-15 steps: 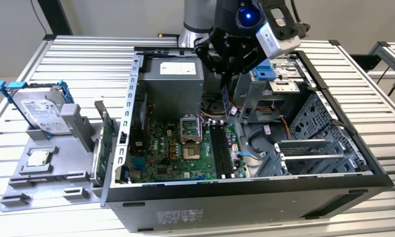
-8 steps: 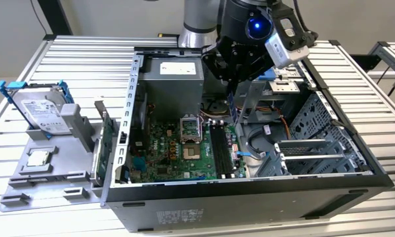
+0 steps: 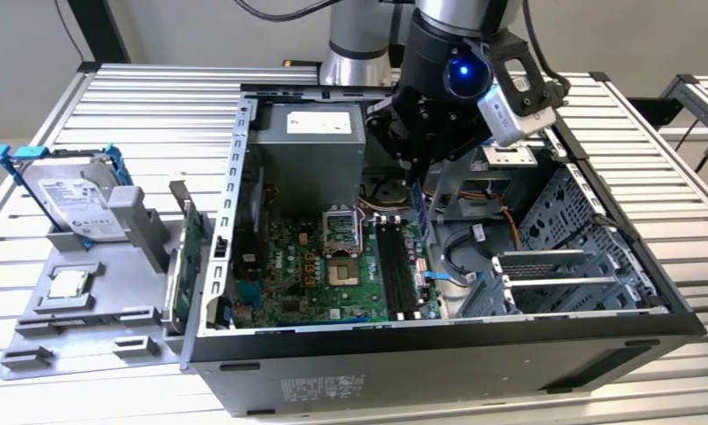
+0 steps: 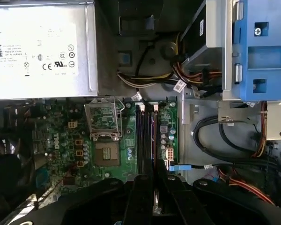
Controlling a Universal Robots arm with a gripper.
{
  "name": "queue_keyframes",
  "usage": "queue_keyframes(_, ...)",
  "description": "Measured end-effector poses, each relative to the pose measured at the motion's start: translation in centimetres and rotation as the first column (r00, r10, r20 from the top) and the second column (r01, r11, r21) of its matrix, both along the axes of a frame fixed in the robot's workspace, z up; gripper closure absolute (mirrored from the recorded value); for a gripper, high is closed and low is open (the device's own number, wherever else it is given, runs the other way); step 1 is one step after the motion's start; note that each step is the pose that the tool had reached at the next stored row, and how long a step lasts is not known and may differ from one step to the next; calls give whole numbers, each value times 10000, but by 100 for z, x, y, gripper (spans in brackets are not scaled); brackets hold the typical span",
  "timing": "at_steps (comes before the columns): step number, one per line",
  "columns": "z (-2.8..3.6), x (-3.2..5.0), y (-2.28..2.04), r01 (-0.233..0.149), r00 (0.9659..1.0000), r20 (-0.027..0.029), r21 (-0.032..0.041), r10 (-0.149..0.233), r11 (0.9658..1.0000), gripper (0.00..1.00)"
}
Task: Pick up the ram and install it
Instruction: 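Insert the ram into the slot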
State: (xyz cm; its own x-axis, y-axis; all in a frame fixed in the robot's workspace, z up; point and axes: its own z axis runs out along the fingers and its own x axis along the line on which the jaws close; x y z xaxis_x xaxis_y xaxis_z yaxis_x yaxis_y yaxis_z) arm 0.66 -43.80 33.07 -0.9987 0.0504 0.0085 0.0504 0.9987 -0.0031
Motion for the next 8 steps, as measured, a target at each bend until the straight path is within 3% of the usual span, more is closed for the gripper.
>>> queue_keyframes(8, -145, 47, -16, 0, 10000, 0, 1, 0, 10000, 100)
